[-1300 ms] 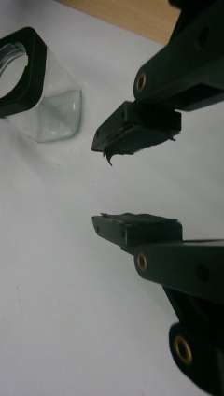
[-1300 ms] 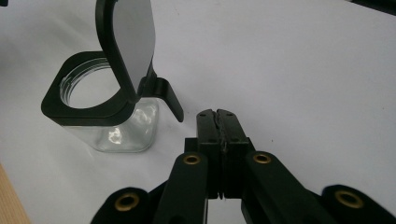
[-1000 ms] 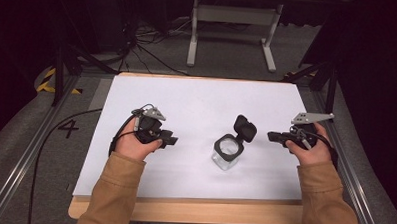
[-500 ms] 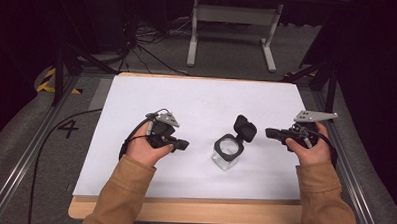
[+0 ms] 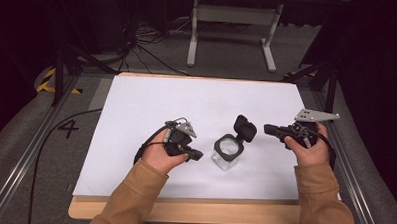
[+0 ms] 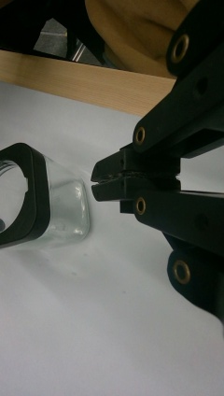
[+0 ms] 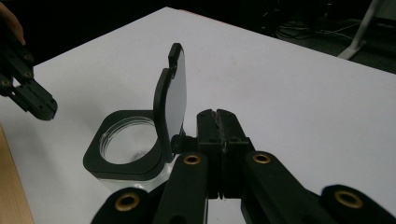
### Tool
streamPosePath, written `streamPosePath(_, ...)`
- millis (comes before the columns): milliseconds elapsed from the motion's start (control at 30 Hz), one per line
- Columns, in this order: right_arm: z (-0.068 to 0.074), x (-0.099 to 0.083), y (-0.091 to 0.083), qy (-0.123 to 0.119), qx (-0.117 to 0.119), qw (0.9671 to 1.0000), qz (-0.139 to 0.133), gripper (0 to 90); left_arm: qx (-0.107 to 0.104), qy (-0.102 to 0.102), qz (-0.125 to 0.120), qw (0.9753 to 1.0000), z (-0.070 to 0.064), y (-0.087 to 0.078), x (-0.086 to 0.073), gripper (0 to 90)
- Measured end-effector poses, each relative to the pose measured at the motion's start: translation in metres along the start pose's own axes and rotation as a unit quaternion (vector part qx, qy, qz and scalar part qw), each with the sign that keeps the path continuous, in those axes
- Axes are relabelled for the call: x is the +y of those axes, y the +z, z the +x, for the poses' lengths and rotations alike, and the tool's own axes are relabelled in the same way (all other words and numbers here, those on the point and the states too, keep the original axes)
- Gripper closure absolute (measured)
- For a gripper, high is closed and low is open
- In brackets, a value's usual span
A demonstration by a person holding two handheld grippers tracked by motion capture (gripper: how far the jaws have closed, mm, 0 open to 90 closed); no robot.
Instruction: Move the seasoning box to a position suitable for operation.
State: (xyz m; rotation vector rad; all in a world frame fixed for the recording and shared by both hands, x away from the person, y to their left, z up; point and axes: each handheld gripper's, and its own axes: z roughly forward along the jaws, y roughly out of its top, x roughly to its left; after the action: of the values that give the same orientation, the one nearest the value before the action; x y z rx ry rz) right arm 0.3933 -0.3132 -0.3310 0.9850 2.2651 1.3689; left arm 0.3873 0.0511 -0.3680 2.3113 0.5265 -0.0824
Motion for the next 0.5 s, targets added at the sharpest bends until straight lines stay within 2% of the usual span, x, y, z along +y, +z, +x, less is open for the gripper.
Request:
streamPosePath(67, 0.0, 0.001, 0.001, 0.001, 0.003, 1.0, -0.003, 90.0, -0.007, -0.002, 0.001, 1.0, -0.003, 0.012, 0.001, 88.8)
streamPosePath(133, -0.001, 0.001, 0.002, 0.003, -0.001, 1.0, -0.005, 90.0, -0.015, 0.004, 0.017, 0.9997, -0.005, 0.021, 0.003, 88.9)
streamPosePath(233, 0.0, 0.002, 0.003, 0.003, -0.002, 0.9999, -0.009, 90.0, -0.018, 0.007, 0.021, 0.9996, -0.008, 0.03, 0.004, 89.1)
streamPosePath(400, 0.009, 0.004, 0.008, -0.007, 0.005, 0.9998, -0.015, 90.0, -0.017, 0.011, -0.001, 0.9998, -0.012, 0.039, 0.006, 89.4)
streamPosePath(500, 0.013, 0.007, 0.011, -0.015, 0.005, 0.9998, -0.014, 90.0, -0.009, 0.012, -0.015, 0.9998, -0.014, 0.043, 0.007, 87.0)
